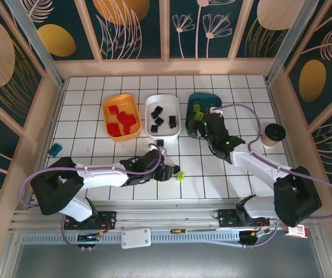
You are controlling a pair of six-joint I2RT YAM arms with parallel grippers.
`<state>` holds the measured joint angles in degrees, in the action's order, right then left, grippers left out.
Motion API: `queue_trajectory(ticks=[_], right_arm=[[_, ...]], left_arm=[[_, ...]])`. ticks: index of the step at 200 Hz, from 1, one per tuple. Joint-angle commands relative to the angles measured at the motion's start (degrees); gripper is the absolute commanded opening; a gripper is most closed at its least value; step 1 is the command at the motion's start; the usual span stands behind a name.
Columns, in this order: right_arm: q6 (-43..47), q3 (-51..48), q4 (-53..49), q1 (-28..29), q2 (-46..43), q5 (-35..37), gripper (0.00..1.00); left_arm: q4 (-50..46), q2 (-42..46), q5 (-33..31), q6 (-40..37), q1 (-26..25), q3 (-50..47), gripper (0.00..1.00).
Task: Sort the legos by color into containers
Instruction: Move the lego to the bottom-center of the table, then place the lego in the container.
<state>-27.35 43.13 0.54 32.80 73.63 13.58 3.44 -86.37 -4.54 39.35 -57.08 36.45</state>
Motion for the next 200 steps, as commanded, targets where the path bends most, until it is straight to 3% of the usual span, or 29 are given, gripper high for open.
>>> queue_trajectory(ticks=[1,63,85,135,169,200], right_arm=[[-0.1,-1.5,-1.6,2.7,-2.6,-0.6,0.78],[3.3,-2.4,-3.9,12.5,-3.0,-8.7,0.78],[3.5,-1.0,-4.5,17.4,0.6,-9.5,0.77],[1.7,2.4,-2.9,25.4,12.1,-7.7,0.77],[1.5,5.8,-4.4,28.9,18.6,-4.6,0.76],[1.4,6.9,-4.9,30.5,21.9,-4.7,0.69]], left_arm=[[-3.1,1.9,-3.6,1.4,-0.2,-3.2,0.61],[-8.3,7.6,-8.3,3.4,-0.2,-7.0,0.59],[-11.5,14.5,-9.6,3.5,-0.2,-4.8,0.69],[-19.4,33.7,-20.5,3.2,-0.2,-2.5,0.98],[-22.6,38.3,-24.9,4.8,-0.2,-2.9,0.99],[-22.6,40.3,-25.4,5.2,-0.2,-3.2,0.98]])
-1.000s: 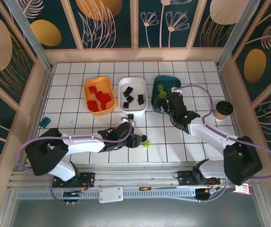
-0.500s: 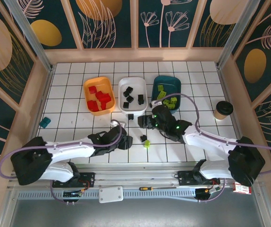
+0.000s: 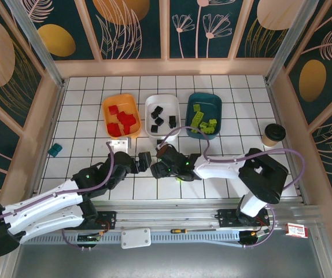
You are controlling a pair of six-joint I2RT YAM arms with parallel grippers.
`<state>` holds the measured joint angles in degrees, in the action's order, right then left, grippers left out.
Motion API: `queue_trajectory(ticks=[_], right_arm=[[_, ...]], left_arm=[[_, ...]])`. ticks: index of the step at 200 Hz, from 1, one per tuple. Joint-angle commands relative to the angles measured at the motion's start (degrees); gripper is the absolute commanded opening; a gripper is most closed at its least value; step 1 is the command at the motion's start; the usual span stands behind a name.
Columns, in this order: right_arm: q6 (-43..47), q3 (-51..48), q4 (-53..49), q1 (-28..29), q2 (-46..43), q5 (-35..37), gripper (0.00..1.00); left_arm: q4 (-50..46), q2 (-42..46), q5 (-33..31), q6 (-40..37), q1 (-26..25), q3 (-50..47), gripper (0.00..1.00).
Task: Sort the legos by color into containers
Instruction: Place the lego in the container, then pick up the lego from the bottom-center of the table.
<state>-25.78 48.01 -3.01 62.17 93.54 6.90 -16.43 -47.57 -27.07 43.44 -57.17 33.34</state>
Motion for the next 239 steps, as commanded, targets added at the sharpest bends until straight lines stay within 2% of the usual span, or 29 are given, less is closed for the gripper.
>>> queue_trajectory(ticks=[1,27,68,89,123,144,182,224,239], right_arm=[[-0.1,2.2,-1.4,1.2,2.0,2.0,0.68],[0.4,3.6,-2.7,2.4,4.1,2.7,0.55],[0.5,2.7,-0.6,2.4,3.6,1.7,0.23],[1.5,1.3,2.5,1.5,-0.1,1.2,0.16],[4.1,1.8,6.6,-5.2,-7.9,-3.4,0.12],[5.8,6.2,7.7,-10.5,-8.3,-5.8,0.11],[7.5,17.6,6.6,-17.9,2.1,-5.8,0.10],[7.0,30.1,1.6,-20.9,15.7,-2.1,0.12],[6.0,32.4,0.9,-21.3,18.2,-1.8,0.17]], left_arm=[[-2.7,1.5,-2.9,1.1,-0.1,-0.1,0.99],[-2.8,1.7,-3.2,0.8,-0.1,0.2,0.99],[-2.4,1.6,-3.5,0.5,-0.1,0.3,0.99],[-2.4,1.5,-3.6,0.4,-0.1,0.1,0.99],[-1.6,1.2,-3.8,0.4,-0.1,-0.9,0.99],[-0.2,0.5,-3.2,0.7,-0.1,-2.0,0.99],[0.8,-2.3,-2.4,1.1,0.0,-2.7,0.99],[2.9,-5.1,-0.4,0.5,0.0,-3.4,0.99],[3.8,-6.6,0.9,0.0,-0.1,-3.4,0.99]])
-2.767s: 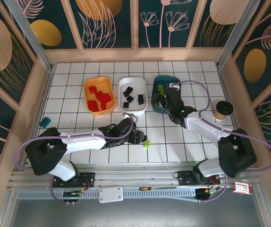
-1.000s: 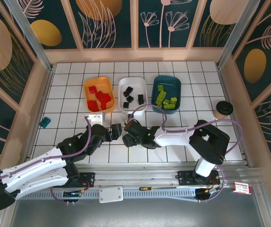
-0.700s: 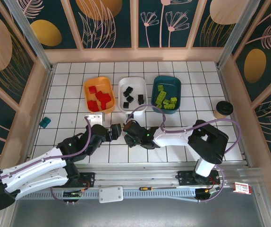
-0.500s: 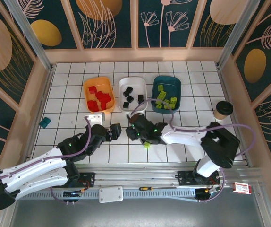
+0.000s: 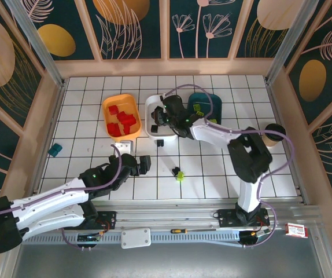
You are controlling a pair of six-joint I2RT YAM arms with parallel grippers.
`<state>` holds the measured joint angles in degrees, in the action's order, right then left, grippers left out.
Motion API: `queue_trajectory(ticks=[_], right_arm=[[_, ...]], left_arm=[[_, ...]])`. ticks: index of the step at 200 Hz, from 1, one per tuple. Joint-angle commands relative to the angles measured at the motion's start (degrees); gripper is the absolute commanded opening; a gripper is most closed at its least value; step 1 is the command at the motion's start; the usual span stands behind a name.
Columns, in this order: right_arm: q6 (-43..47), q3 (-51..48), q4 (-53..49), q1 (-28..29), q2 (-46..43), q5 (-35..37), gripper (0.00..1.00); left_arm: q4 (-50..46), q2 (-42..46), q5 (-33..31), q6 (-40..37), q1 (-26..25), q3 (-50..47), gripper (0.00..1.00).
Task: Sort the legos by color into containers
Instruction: Pick up the lego from the bottom-center of the table, then pick up the lego from the middle-left of the table.
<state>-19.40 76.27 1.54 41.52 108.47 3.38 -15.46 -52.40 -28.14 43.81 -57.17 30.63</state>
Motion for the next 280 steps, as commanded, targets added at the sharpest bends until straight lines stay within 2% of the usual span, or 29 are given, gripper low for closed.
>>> queue_trajectory(ticks=[1,30,48,72,109,150,207,248,280], right_arm=[[-0.4,4.2,-3.6,-0.7,3.4,1.7,0.18],[-1.4,6.0,-3.7,-1.0,3.8,1.8,0.56],[-1.9,4.7,-3.3,-1.0,1.2,2.3,0.65],[-3.5,-1.6,-0.8,-1.0,-5.2,3.7,0.66],[-6.1,-16.3,3.3,-1.2,-17.5,6.3,0.67],[-8.4,-29.5,3.2,-2.7,-29.8,7.5,0.68],[-10.6,-38.5,1.9,-4.2,-40.9,8.6,0.68],[-10.3,-39.6,0.7,-4.4,-44.3,9.5,0.68],[-10.4,-40.6,0.6,-4.5,-45.2,9.3,0.68]], left_arm=[[2.9,-1.8,2.0,-0.4,-0.1,-0.7,0.99],[5.3,-5.7,4.8,-1.6,0.0,-0.2,0.99],[6.4,-8.6,6.5,-2.5,0.0,0.6,0.99],[9.1,-12.1,9.8,-4.4,-0.1,1.8,0.99],[15.4,-19.9,20.3,-8.7,-0.6,4.7,0.95],[17.8,-29.2,26.1,-13.7,-3.5,9.1,0.90],[18.7,-37.4,25.9,-15.1,-4.0,14.2,0.79],[18.8,-41.3,25.3,-15.0,-4.0,18.1,0.81],[16.4,-45.4,24.9,-15.8,-4.0,21.0,0.78]])
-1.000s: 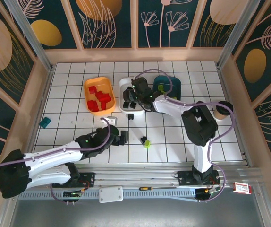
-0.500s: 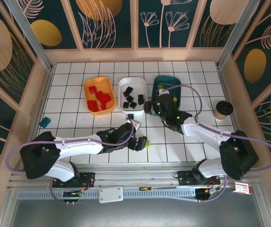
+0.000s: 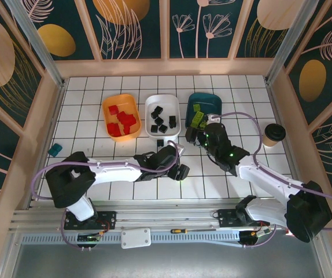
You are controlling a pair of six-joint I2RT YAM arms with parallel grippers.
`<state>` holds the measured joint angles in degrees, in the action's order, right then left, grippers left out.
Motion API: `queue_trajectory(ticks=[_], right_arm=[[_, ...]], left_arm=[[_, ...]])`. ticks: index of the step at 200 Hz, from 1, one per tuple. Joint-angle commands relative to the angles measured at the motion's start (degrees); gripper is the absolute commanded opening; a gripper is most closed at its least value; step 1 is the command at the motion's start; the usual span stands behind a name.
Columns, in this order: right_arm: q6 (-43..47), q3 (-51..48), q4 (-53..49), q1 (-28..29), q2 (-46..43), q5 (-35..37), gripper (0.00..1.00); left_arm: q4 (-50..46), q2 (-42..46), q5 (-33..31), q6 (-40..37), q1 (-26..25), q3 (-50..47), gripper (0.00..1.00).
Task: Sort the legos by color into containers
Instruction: Pick up the lego from the middle-left of the table.
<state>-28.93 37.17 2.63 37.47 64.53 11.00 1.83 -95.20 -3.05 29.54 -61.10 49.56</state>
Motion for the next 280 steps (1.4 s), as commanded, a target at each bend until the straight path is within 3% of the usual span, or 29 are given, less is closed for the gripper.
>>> queue_trajectory(ticks=[1,29,63,133,207,233,259,280], right_arm=[[-0.9,-1.5,-0.6,-0.5,-1.3,1.7,0.68],[-1.1,-2.7,-0.6,-0.8,-1.8,1.9,0.68],[-1.2,-3.0,-0.3,-1.0,-2.3,1.5,0.69],[-1.1,-2.7,-0.6,-1.1,-3.9,1.6,0.69],[-1.2,-3.3,-0.8,-1.1,-5.2,1.5,0.69],[-1.2,-3.3,-0.6,-1.0,-5.1,1.6,0.69],[-1.2,-3.4,-0.3,-1.0,-4.8,1.5,0.69],[-1.2,-3.3,-0.6,-1.0,-4.8,1.9,0.69]], left_arm=[[-0.9,-2.6,0.0,-1.5,-0.1,2.0,0.78],[-1.5,-2.6,-0.9,-1.7,-0.1,1.8,0.78],[-5.6,-4.9,-7.4,-0.6,-0.1,1.9,0.69],[-7.4,-3.4,-12.0,2.5,1.1,0.1,0.72],[-9.6,1.1,-13.6,3.8,4.6,-5.5,0.75],[-7.7,3.1,-9.7,3.3,4.9,-6.8,0.76],[-5.9,3.1,-7.7,2.8,4.9,-6.7,0.69],[-4.6,2.6,-5.5,2.6,4.9,-6.2,0.49]])
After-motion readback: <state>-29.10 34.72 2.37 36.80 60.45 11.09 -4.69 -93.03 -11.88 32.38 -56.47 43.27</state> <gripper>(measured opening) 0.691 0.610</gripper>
